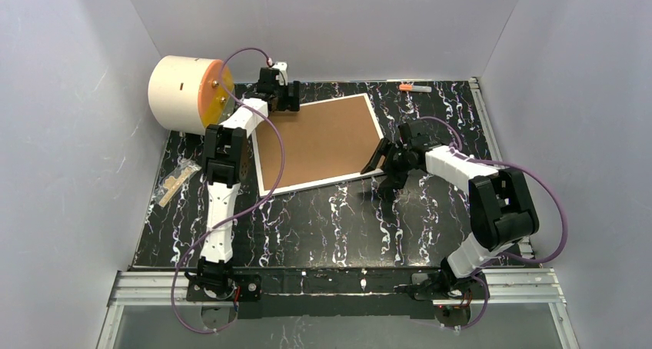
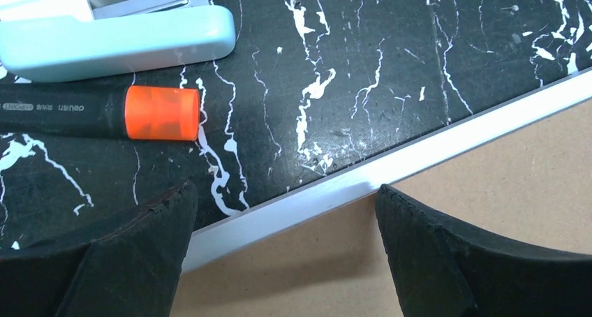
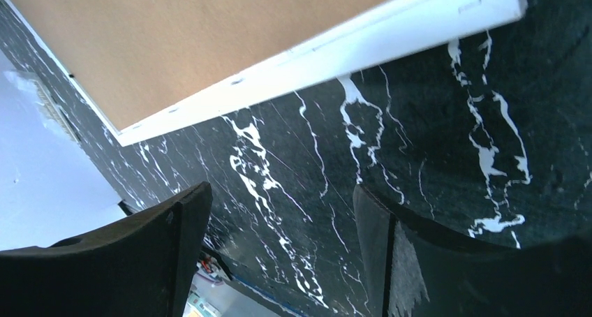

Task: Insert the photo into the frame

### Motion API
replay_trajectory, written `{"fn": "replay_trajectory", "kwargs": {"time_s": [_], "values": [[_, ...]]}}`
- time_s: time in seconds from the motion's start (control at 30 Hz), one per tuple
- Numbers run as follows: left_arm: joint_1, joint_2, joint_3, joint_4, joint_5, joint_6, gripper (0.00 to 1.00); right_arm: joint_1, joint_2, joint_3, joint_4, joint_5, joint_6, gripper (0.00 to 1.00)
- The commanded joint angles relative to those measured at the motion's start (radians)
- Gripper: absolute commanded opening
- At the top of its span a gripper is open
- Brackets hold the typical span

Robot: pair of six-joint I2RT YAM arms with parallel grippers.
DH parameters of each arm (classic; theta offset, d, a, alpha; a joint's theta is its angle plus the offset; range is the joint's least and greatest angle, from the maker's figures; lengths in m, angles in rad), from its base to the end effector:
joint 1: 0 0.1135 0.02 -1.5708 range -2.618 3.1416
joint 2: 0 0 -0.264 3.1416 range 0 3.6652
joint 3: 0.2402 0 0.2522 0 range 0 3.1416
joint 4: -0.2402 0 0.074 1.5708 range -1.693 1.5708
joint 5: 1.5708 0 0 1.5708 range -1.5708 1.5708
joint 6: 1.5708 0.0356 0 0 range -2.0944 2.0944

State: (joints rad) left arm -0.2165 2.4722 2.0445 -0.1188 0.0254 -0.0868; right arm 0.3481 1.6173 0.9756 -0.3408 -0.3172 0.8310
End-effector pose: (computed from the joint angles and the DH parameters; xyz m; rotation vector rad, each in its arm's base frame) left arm 0.5550 -0.1230 0.1734 0.1528 2.1185 -0.2071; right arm 0.3010 0.1210 0.1890 0.5203 2.6619 0.8164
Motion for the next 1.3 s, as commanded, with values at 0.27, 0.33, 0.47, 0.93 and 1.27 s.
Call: {"fn": "replay_trajectory", "kwargs": {"time_s": [0.27, 0.33, 0.47, 0.93, 1.27], "values": [[0.004, 0.048, 0.053, -0.238, 0.222, 0.112, 0.97, 0.003, -0.053, -0.056, -0.027, 0.006, 0.011, 0.82], [0.009, 0.06, 0.063, -0.308, 0.313, 0.118, 0.96, 0.003, -0.043, -0.052, -0.039, 0.015, 0.019, 0.83], [0.009, 0.05, 0.015, -0.373, 0.425, 0.128, 0.91, 0.004, -0.032, -0.047, -0.038, 0.027, 0.029, 0.82], [0.0, -0.337, -0.517, -0.308, 0.41, -0.052, 0.78, -0.058, 0.035, -0.058, -0.015, 0.05, 0.011, 0.84], [-0.058, -0.652, -0.935, -0.24, 0.433, -0.127, 0.7, -0.192, 0.087, -0.041, 0.092, 0.005, -0.142, 0.84]]}}
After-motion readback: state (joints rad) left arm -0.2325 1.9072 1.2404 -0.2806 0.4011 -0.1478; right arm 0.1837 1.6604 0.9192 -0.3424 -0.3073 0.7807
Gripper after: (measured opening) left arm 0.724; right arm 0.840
